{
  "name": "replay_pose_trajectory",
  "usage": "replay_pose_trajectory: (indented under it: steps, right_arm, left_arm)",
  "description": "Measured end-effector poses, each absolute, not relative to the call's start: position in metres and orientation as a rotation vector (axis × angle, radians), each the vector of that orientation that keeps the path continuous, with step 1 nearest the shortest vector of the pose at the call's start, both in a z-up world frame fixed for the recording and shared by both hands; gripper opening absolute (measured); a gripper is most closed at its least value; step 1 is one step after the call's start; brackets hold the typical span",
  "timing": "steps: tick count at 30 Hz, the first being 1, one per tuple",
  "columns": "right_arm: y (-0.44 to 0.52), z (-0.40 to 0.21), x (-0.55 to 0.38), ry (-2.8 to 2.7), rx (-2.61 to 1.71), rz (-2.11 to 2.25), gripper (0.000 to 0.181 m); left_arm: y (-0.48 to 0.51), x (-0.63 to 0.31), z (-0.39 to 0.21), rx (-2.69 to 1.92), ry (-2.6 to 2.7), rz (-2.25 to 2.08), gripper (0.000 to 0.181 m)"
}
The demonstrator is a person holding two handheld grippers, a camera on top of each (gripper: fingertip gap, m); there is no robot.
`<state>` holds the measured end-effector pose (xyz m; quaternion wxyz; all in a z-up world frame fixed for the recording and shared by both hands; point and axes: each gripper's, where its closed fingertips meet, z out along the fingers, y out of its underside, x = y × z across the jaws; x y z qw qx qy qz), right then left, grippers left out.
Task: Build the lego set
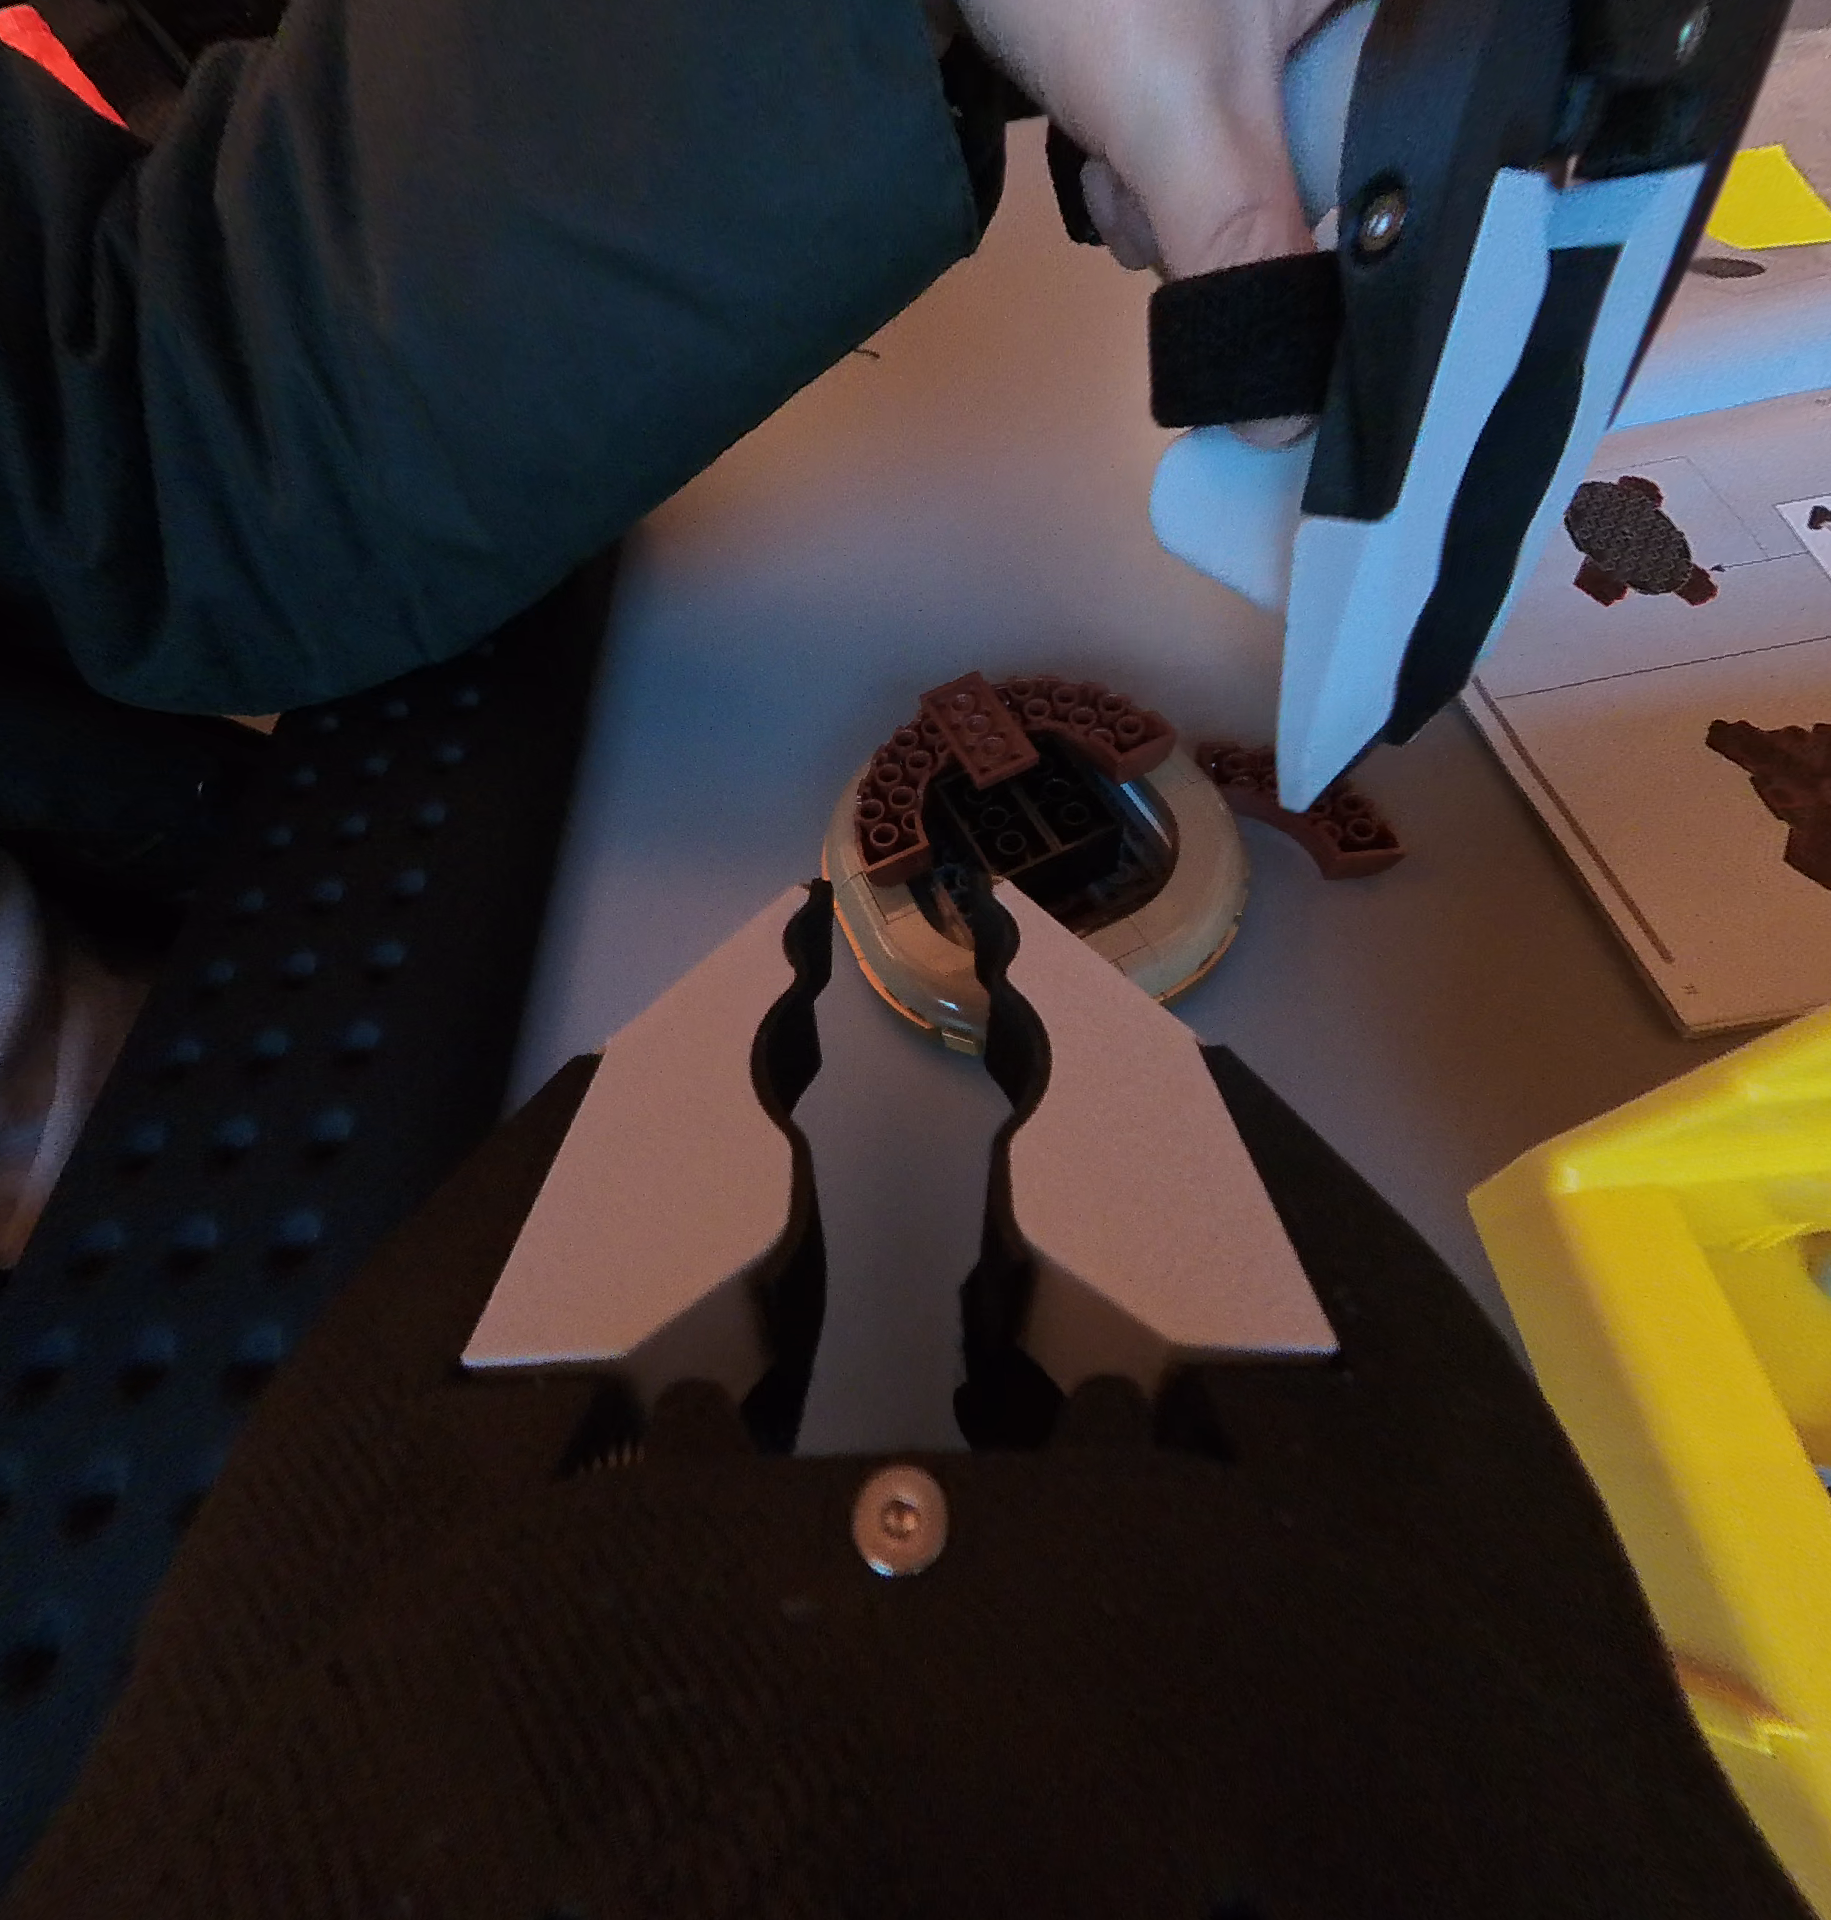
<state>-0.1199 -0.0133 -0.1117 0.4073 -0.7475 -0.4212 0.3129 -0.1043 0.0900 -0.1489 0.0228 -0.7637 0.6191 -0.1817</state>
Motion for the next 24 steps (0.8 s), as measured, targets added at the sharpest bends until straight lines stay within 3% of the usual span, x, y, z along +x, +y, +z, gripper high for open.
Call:
replay_pose_trajectory:
  steps: [5,7,10,12,15,17,18,24]
  right_arm:
    - [-0.012,-0.112,-0.117,-1.056,-1.89,0.776,0.026]
    - [-0.011,-0.112,-0.115,-1.053,-1.891,0.767,0.026]
    - [-0.009,-0.107,-0.113,-1.037,-1.867,0.762,0.025]
    - [-0.005,-0.097,-0.11,-1.012,-1.817,0.739,0.025]
    - [0.004,-0.057,-0.098,-0.934,-1.606,0.597,0.026]
    - [0.003,-0.019,-0.084,-0.873,-1.411,0.453,0.04]
    - [-0.003,0.0,-0.079,-0.85,-1.296,0.397,0.049]
    - [-0.019,0.038,-0.07,-0.651,-1.18,0.679,0.056]
  left_arm:
    - [0.088,-0.101,-0.161,-2.317,2.008,-0.408,0.036]
    - [0.084,-0.105,-0.162,-2.297,2.063,-0.4,0.016]
    - [0.101,-0.105,-0.152,-2.249,1.992,-0.392,0.015]
    - [0.095,-0.087,-0.122,-2.187,1.887,-0.7,0.015]
    - [0.048,-0.062,-0.038,-1.879,1.794,-1.516,0.015]
    - [0.01,-0.072,0.015,-1.554,1.817,-1.997,0.014]
    - [-0.001,-0.078,0.029,-1.429,1.847,-2.109,0.014]
    - [-0.025,-0.069,0.046,-1.141,1.841,-2.304,0.014]
